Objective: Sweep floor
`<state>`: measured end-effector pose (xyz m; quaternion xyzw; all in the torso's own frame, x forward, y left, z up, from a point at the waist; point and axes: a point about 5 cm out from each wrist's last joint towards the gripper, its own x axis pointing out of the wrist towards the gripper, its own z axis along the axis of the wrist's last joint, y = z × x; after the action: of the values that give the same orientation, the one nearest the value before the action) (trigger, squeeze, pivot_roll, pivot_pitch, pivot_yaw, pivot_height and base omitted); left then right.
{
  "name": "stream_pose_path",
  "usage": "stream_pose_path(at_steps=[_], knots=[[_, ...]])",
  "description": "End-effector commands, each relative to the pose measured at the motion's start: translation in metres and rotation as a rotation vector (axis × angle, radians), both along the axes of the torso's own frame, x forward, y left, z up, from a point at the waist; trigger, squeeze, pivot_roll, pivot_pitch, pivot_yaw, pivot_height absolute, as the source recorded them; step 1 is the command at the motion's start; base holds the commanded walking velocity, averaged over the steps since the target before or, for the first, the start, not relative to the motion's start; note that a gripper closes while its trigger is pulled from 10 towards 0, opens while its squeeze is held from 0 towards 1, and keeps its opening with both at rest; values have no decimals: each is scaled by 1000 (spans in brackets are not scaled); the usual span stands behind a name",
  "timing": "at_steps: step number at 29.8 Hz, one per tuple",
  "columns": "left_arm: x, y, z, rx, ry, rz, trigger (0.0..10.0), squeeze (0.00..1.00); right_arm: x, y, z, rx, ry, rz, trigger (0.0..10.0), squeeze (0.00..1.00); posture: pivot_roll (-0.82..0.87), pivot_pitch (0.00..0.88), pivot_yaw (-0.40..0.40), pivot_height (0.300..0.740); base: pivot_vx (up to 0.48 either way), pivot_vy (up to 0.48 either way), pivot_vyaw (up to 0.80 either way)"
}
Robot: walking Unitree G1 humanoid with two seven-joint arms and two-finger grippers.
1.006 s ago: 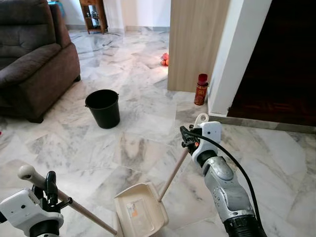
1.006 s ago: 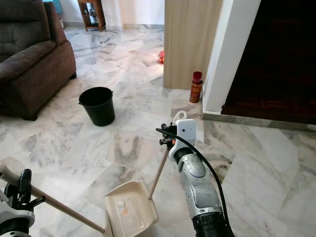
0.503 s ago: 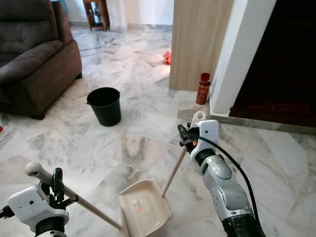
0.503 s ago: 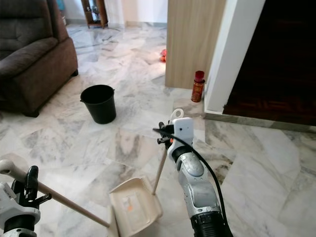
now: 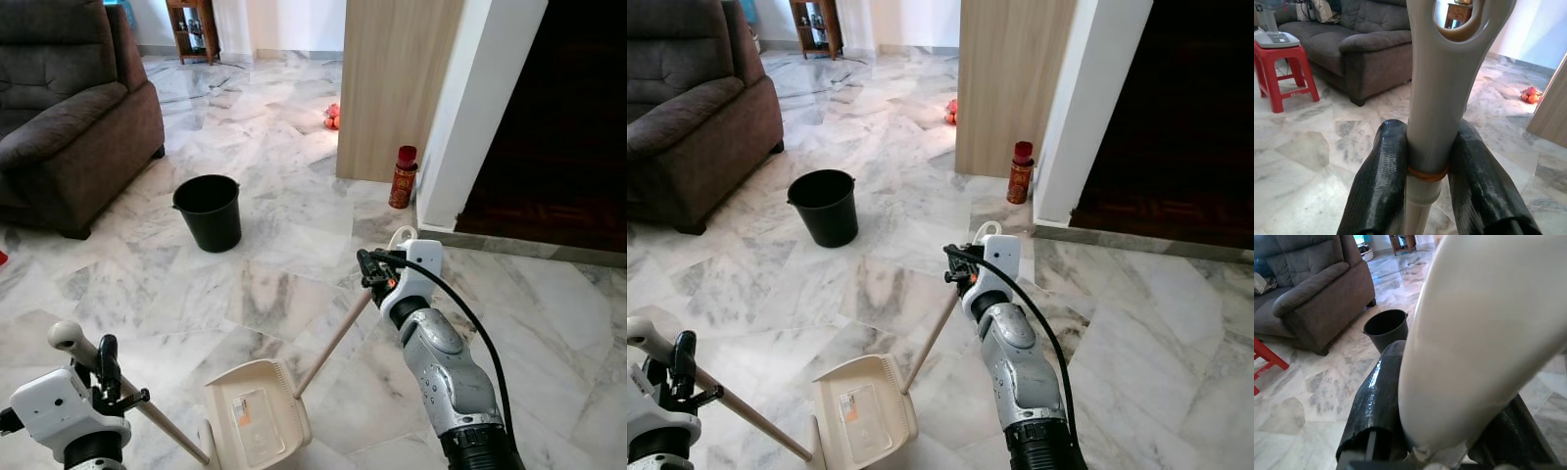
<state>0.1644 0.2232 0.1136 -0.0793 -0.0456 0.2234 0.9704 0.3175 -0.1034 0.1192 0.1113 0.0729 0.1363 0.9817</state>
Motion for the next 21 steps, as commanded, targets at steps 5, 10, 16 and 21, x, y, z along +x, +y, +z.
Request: stream_pose_path(at_steps=[5, 10, 16, 21], knots=[[3, -4, 4, -16, -25, -14, 10000, 0, 1, 11, 15, 85, -39, 44, 10000, 0, -34, 34, 54, 740, 0, 0, 0], [2, -4, 3, -13, -22, -12, 10000, 0, 1, 12, 15, 103, -27, 50, 10000, 0, -34, 34, 54, 740, 0, 0, 0], [3, -2, 7, 36, -24, -13, 10000, 0, 1, 11, 14, 66, -33, 60, 10000, 0, -34, 36, 54, 740, 0, 0, 0], [5, 0, 11, 52, -39, 0, 10000, 0, 0, 6, 13, 30, -36, 63, 10000, 0, -38, 36, 56, 740, 0, 0, 0]])
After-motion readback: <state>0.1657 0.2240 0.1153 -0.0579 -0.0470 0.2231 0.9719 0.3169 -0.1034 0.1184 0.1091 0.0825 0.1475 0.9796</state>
